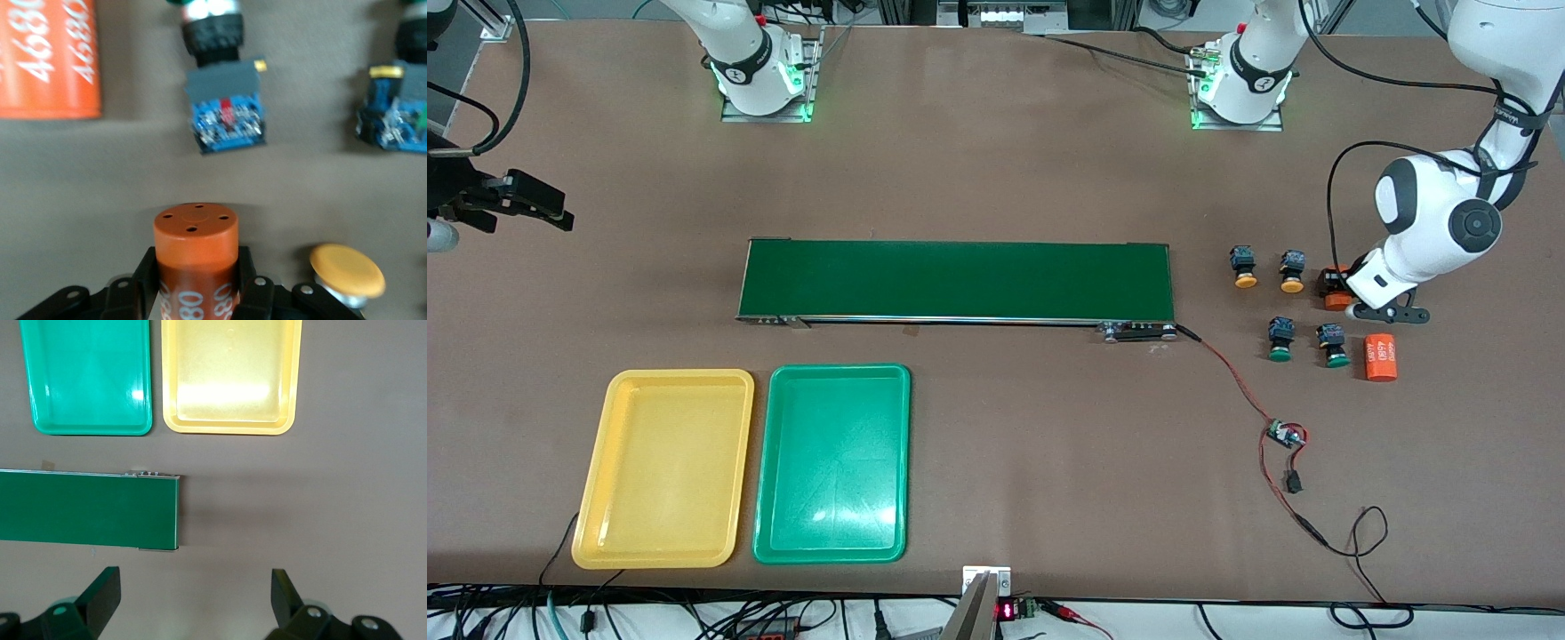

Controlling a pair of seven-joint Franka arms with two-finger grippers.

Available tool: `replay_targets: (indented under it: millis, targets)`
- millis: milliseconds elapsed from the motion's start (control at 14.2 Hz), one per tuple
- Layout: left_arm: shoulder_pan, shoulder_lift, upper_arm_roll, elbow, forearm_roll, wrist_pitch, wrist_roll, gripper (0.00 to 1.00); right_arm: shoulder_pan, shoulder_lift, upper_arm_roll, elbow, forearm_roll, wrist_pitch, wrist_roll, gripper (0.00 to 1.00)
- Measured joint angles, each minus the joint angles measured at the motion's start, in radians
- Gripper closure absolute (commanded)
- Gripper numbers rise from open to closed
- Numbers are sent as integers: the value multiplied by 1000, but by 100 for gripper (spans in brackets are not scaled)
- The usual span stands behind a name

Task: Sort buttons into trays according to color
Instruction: 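Grasp the orange cylinder with the left gripper and place it on the belt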

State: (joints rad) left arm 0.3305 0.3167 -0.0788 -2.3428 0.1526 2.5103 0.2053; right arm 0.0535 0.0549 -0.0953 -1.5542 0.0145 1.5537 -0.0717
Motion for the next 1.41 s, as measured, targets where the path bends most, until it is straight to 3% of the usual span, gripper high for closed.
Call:
replay_targets:
  millis: [141,282,422,493,774,985,1408]
  targets:
    - [1,-54,-61,60,0,-191,1,89,0,0,0,0,0,1,0,0]
    - [-1,-112,-144,169,0,-467,0,90,0,0,0,0,0,1,0,0]
    - [-9,-123,-221,303,0,-712,-3,93,0,0,-1,0,0,1,0,0]
    - [-15,-116,-249,356,0,-768,2,96,0,0,-1,0,0,2,0,0]
    - [-33,-65,-414,419,-1,-785,131,96,0,0,-1,0,0,3,0,0]
    - [-61,-3,-515,419,-1,-702,309,95,6,0,1,0,0,3,0,0]
    - [-154,108,-552,413,0,-494,622,96,29,0,1,0,-19,5,1,0]
